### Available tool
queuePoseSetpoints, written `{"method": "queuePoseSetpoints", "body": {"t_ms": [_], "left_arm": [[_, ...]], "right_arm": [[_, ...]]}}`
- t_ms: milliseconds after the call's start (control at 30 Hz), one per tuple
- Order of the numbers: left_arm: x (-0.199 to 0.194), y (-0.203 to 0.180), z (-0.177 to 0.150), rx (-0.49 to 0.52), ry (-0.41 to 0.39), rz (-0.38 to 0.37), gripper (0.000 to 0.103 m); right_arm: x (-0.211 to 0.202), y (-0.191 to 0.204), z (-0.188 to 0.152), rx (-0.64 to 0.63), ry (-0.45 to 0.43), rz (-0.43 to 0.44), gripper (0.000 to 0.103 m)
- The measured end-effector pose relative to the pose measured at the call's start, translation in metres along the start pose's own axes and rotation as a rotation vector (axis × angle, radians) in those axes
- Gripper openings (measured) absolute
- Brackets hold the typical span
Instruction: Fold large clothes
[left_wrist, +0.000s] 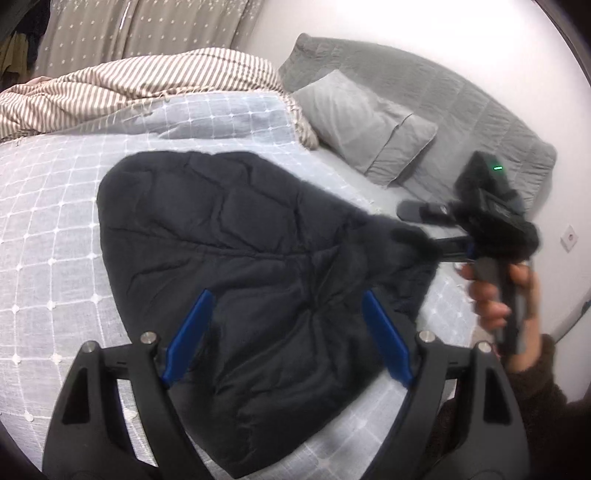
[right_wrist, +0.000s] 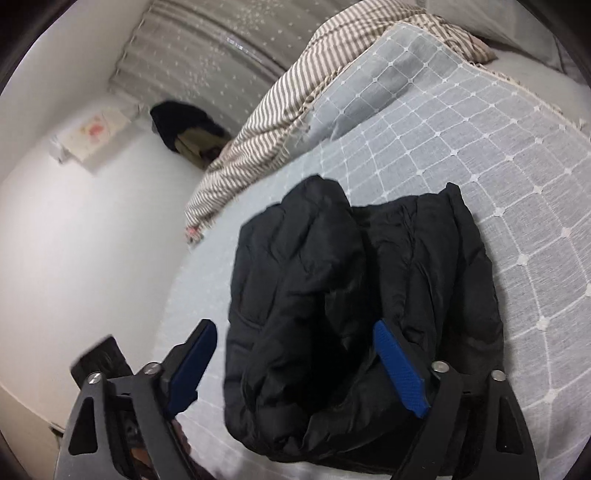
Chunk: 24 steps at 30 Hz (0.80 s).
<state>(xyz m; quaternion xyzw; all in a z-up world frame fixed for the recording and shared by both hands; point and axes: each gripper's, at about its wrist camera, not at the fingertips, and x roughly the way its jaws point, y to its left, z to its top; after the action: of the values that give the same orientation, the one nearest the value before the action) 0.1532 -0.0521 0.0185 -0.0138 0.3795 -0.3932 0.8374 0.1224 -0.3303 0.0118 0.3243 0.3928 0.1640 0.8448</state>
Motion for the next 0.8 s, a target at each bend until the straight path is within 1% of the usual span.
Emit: {"method": "queuePoseSetpoints", "body": {"t_ms": [67, 133, 167, 300, 400, 500, 633, 700, 733, 767, 800], "left_arm": [[0.004, 0.002, -0.002, -0.020, 0.003, 0.001, 0.084], [0.007, 0.002, -0.003, -0.037, -0.002, -0.010, 0.083], [0.008, 0.000, -0.003, -0.039, -0.005, -0.016, 0.084], [0.016, -0.008, -0.010, -0.017, 0.016, -0.028, 0.084], [0.028, -0.015, -0.020, 0.011, 0.051, -0.041, 0.084], [0.037, -0.025, -0.032, 0.055, 0.068, -0.034, 0.084], [0.044, -0.038, -0.043, 0.138, 0.087, 0.016, 0.084], [0.045, -0.040, -0.046, 0.164, 0.091, 0.030, 0.084], [0.045, -0.041, -0.047, 0.170, 0.093, 0.032, 0.084], [0.045, -0.041, -0.047, 0.170, 0.094, 0.030, 0.084], [0.045, -0.040, -0.047, 0.168, 0.094, 0.028, 0.084]], "right_arm": [[0.002, 0.002, -0.009, -0.031, 0.033, -0.034, 0.043], [0.002, 0.000, -0.017, -0.041, 0.053, -0.055, 0.028], [-0.001, -0.002, -0.023, -0.049, 0.055, -0.070, 0.024], [-0.011, -0.022, -0.056, -0.051, 0.071, -0.122, 0.021], [-0.007, -0.045, -0.080, -0.023, 0.107, -0.164, 0.021], [-0.004, -0.063, -0.098, 0.009, 0.142, -0.159, 0.022], [-0.017, -0.063, -0.102, 0.016, 0.146, -0.139, 0.035], [-0.032, -0.061, -0.096, 0.033, 0.124, -0.110, 0.054], [-0.037, -0.061, -0.093, 0.038, 0.108, -0.101, 0.071], [-0.045, -0.060, -0.088, 0.043, 0.079, -0.089, 0.078], [-0.054, -0.059, -0.080, 0.044, 0.041, -0.080, 0.078]]}}
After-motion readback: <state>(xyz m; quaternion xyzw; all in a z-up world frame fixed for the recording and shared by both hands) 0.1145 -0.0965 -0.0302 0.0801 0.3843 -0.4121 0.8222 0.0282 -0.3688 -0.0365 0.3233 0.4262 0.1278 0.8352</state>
